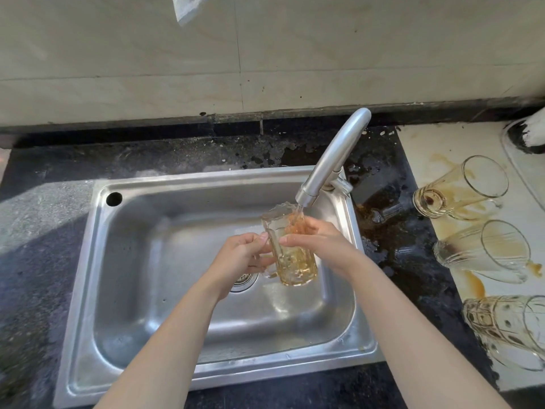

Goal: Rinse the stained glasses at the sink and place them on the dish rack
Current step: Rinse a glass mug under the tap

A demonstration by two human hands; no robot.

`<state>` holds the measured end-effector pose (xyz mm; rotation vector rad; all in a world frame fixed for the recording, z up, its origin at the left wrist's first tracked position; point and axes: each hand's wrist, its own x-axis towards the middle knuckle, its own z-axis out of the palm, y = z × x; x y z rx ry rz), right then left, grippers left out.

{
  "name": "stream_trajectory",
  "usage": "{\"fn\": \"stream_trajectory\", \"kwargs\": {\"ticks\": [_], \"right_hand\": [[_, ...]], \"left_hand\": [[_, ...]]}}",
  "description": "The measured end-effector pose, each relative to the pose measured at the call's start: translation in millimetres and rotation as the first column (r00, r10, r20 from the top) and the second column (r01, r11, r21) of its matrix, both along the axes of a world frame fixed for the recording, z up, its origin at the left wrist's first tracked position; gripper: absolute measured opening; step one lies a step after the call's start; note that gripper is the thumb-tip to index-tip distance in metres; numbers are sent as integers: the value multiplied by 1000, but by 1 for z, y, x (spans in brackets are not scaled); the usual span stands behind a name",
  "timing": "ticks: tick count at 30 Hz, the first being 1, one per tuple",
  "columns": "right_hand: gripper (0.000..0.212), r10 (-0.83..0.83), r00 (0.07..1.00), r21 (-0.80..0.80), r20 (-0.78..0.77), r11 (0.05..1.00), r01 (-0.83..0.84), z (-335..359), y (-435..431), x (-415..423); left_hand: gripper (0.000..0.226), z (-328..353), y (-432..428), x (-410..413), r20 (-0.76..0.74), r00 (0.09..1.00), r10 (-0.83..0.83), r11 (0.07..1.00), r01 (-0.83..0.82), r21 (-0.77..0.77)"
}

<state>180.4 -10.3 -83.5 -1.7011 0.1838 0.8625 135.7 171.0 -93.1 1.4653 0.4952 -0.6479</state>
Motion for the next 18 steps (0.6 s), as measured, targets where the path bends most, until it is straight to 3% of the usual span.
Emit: {"fn": "stream_trajectory", "kwargs": {"ticks": [6, 11, 16, 18], "right_hand": [[58, 49, 998, -95, -29, 994, -52, -1, 9, 9], [26, 94, 995, -119, -36, 988, -98, 9, 3, 6], [54, 133, 991, -253, 33, 960, -120, 18, 25, 13], [48, 201, 972, -402, 125, 906, -136, 19, 32, 9]], "left_hand": [[28, 3, 1, 4, -67, 997, 44, 999, -43, 15], [33, 10, -6, 10, -151, 986, 63, 997, -54, 61], [31, 13, -3, 19, -177, 964, 198, 980, -191, 58], [30, 16, -5, 21, -163, 959, 229, 973, -221, 67]]}}
